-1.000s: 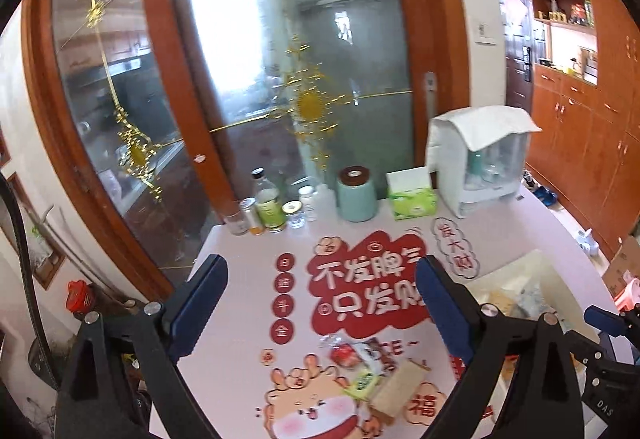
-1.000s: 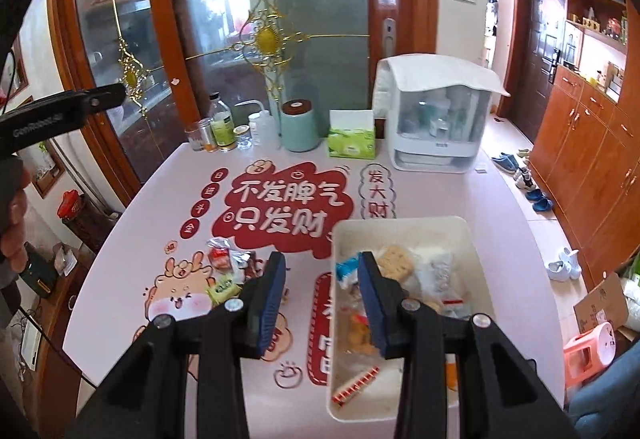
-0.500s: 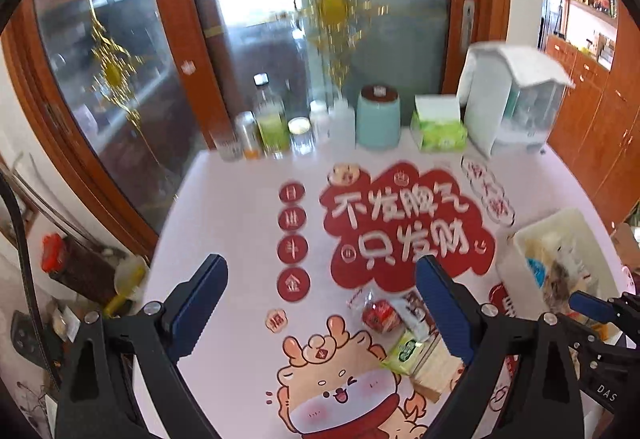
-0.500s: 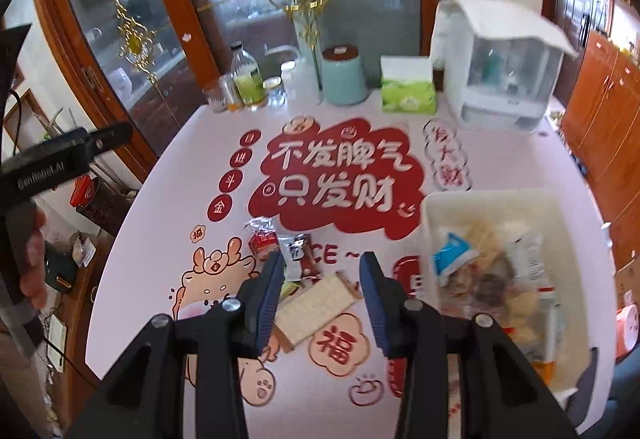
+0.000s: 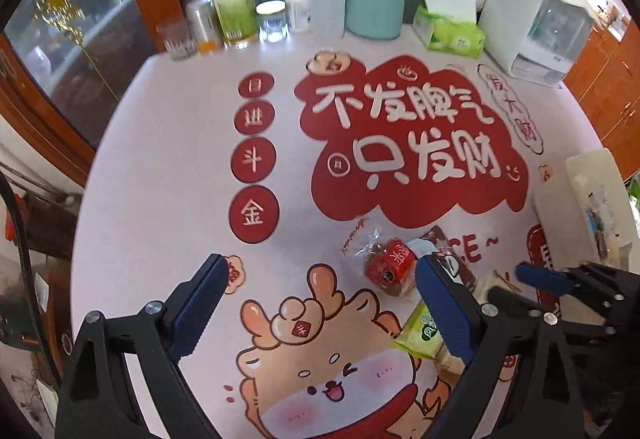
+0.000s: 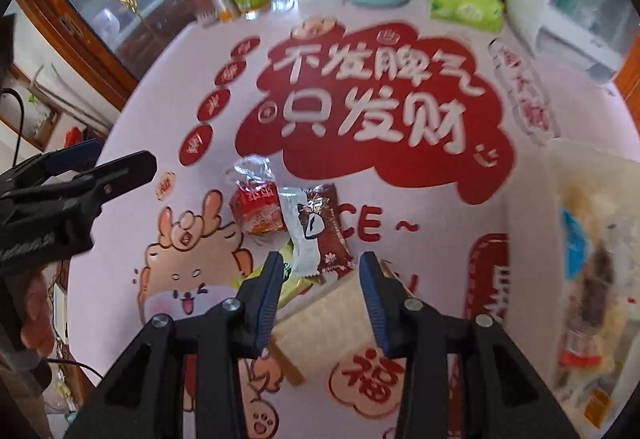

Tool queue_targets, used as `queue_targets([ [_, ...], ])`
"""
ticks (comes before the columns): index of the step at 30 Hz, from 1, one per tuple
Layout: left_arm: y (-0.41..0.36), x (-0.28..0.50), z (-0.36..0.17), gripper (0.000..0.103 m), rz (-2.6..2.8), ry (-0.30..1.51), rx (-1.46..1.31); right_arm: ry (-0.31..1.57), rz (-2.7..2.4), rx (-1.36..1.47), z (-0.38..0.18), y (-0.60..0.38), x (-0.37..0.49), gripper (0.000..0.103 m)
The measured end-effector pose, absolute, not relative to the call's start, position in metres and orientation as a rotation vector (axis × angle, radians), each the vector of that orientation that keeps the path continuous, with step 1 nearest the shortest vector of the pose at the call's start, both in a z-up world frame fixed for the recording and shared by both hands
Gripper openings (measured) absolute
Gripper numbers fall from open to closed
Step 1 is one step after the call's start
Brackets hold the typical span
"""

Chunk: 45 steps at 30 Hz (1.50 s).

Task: Organize snacks
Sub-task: 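Move both tools back to the remaining snacks on the table, then grasp the brown snowflake wrapper with right tool while left grasps red-labelled bread bag, then carry both bags into the white bin and open both tools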

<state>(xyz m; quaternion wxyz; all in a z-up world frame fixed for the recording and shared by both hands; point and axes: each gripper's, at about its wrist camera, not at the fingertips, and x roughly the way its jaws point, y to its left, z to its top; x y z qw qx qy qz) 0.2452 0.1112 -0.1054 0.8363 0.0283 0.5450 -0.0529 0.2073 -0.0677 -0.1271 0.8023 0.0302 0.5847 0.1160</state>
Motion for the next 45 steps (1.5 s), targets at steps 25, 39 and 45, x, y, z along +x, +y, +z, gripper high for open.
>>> queue_targets([
  [25,0.074,0.286,-0.198,0.093,-0.099,1.362,-0.104,1.318,0.205,0.007,-0.191,-0.081,0.245,0.036],
  [39,0.077,0.275,-0.204,0.046,-0.111,1.344,-0.138,1.289,0.166,-0.027,-0.195,-0.078,0.251,0.039],
  [45,0.085,0.257,-0.186,0.044,-0.115,1.318,-0.137,1.313,0.187,0.026,-0.194,-0.080,0.250,0.033],
])
